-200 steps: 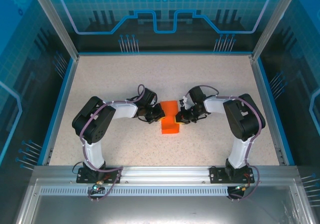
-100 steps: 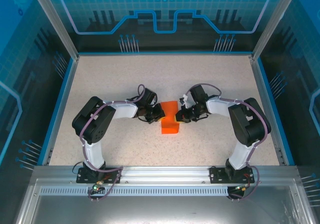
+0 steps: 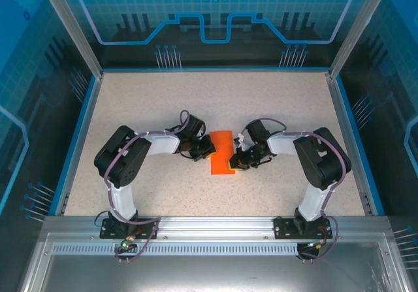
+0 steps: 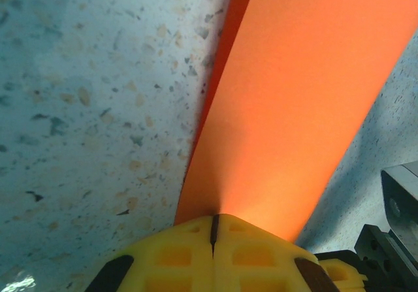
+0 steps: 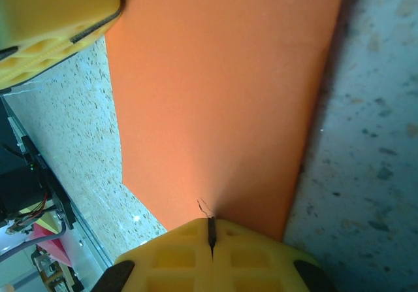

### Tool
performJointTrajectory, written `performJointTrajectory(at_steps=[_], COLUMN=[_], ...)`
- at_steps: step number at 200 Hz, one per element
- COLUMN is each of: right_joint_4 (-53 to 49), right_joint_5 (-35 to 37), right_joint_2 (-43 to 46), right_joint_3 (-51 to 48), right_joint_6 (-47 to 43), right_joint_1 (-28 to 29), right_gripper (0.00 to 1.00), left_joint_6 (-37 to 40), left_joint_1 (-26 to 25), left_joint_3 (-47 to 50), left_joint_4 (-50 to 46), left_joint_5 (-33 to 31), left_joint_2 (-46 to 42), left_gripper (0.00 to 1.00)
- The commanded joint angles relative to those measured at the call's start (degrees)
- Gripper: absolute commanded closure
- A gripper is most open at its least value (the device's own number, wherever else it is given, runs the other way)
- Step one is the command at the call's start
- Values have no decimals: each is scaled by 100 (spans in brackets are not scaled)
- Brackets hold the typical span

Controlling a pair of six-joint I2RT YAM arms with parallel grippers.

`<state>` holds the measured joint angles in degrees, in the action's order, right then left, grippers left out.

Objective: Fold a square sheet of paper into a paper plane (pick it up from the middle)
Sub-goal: Fold the square sheet of paper in half at the center of the table.

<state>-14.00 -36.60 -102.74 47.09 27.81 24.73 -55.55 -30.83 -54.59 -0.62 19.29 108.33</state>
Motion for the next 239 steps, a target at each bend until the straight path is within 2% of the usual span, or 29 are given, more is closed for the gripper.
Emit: performJointTrajectory(at_steps=[1, 42, 60, 97, 136, 159, 176, 202, 221, 239], right_joint_4=[-323, -308, -174, -520, -872, -928, -729, -513, -335, -193], right_joint_5=[156, 354, 212, 327, 537, 922, 1174, 1308, 1471, 1549], right_joint_2=[-49, 156, 275, 887, 1753, 2000, 1870, 1146, 620, 156], right_joint_3=[-345, -878, -1115, -1366, -1072, -549, -182, 496, 908, 1215], right_joint_6=[-109, -75, 36, 65, -11, -9, -11, -104, -59, -9], right_joint_1=[47, 25, 55, 84, -6, -22, 9, 212, 354, 463], right_gripper=[99, 99, 99, 99, 99, 98, 96, 96, 97, 98], left_joint_6=[-46, -47, -32, 48, 409, 1009, 1690, 2554, 2657, 2421], left_joint_1=[-105, -107, -103, -94, -94, -97, -83, -30, 76, 197], left_joint_3=[491, 497, 475, 362, 29, -403, -758, -1327, -1615, -1583], left_joint_4=[-1379, -1384, -1415, -1511, -1700, -2001, -2101, -2149, -2106, -1956], left_joint_5=[-862, -907, -926, -977, -1036, -1102, -1103, -863, -538, -420], left_joint_2=[724, 733, 734, 738, 694, 597, 550, 490, 328, 11], left_gripper=[100, 100, 100, 100, 100, 100, 100, 100, 100, 100])
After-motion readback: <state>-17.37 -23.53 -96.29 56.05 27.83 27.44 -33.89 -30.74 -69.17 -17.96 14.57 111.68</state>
